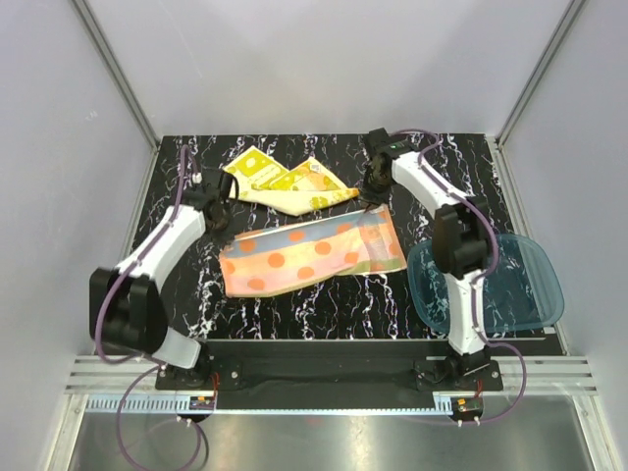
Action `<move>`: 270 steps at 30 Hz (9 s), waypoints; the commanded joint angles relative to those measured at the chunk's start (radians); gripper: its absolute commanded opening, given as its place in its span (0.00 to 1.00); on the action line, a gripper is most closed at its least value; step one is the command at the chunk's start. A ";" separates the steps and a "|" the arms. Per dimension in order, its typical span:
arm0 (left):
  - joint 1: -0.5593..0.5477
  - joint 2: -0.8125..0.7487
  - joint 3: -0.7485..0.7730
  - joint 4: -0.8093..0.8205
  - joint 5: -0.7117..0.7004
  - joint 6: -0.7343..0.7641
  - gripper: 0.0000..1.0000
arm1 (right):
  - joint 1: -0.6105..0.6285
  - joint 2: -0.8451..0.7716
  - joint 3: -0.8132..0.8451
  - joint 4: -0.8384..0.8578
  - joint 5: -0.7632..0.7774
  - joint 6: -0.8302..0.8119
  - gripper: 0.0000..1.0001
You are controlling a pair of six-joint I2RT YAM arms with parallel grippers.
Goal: Roll the towels
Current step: Flatten the towel, then fold the towel
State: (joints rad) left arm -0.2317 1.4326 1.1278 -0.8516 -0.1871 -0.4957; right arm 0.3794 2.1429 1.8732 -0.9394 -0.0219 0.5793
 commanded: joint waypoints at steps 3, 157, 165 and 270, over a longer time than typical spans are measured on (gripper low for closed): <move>0.097 0.222 0.254 0.082 0.031 0.127 0.00 | -0.082 0.225 0.333 -0.143 -0.035 -0.036 0.06; 0.374 -0.636 -0.255 -0.144 0.350 0.035 0.00 | 0.082 -0.857 -0.867 0.094 -0.039 0.071 0.00; 0.373 -0.647 -0.224 -0.199 0.264 0.091 0.00 | 0.082 -0.939 -0.916 0.060 0.011 0.114 0.00; 0.275 0.572 0.375 0.062 0.120 0.094 0.53 | -0.043 0.092 -0.091 0.134 -0.380 -0.125 0.35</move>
State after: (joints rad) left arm 0.0380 1.9865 1.4284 -0.7612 -0.0090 -0.4461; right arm 0.3378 2.2288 1.7226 -0.7715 -0.3904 0.4461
